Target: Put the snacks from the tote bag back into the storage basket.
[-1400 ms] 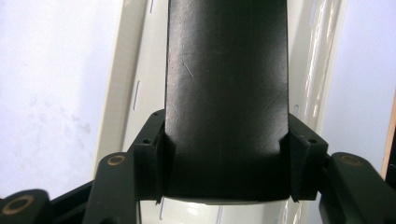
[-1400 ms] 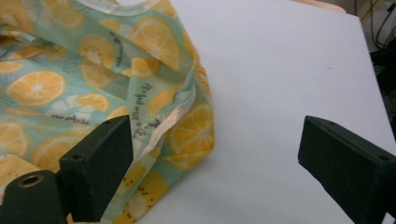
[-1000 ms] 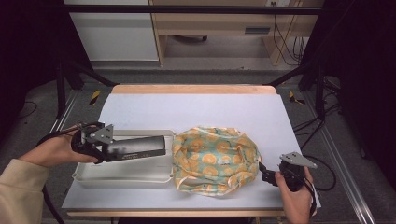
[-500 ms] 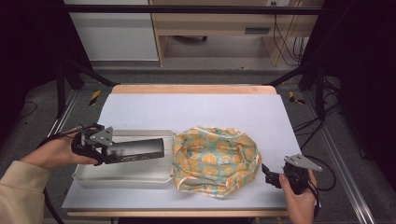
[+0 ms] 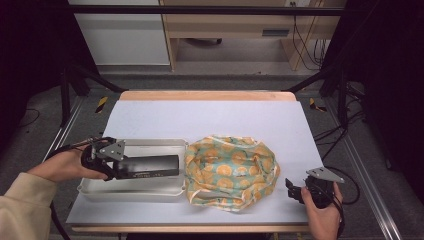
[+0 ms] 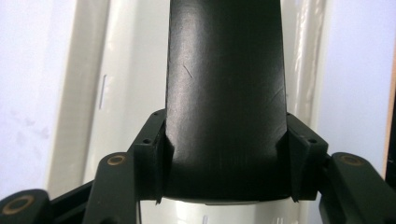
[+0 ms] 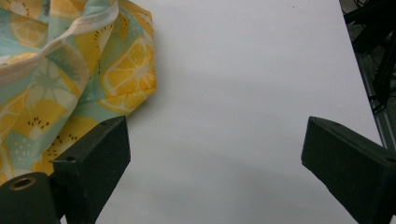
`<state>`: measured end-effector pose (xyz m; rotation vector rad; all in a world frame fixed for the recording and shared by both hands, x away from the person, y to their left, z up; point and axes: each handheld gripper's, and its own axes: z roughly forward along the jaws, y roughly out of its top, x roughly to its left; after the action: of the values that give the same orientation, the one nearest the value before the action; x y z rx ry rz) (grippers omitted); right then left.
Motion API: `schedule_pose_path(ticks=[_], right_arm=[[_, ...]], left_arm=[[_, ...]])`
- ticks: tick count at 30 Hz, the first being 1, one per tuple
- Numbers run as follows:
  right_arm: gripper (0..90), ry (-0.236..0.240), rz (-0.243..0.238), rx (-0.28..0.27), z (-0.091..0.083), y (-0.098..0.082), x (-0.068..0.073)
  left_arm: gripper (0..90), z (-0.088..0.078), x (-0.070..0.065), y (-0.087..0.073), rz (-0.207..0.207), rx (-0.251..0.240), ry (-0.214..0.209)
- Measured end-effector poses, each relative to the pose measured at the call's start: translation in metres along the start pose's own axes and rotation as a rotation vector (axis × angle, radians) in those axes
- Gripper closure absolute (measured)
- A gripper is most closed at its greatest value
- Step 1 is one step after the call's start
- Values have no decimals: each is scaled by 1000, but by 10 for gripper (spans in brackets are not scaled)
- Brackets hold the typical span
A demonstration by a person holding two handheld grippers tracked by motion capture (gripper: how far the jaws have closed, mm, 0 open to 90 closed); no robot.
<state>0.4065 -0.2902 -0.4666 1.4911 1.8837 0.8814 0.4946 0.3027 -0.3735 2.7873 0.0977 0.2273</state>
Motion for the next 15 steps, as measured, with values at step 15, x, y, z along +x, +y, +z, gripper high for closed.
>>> schedule_pose_path(ticks=[15], right_arm=[[92, -3, -17, 26, 4, -1, 2]], left_arm=[[431, 18, -4, -5, 24, -39, -52]])
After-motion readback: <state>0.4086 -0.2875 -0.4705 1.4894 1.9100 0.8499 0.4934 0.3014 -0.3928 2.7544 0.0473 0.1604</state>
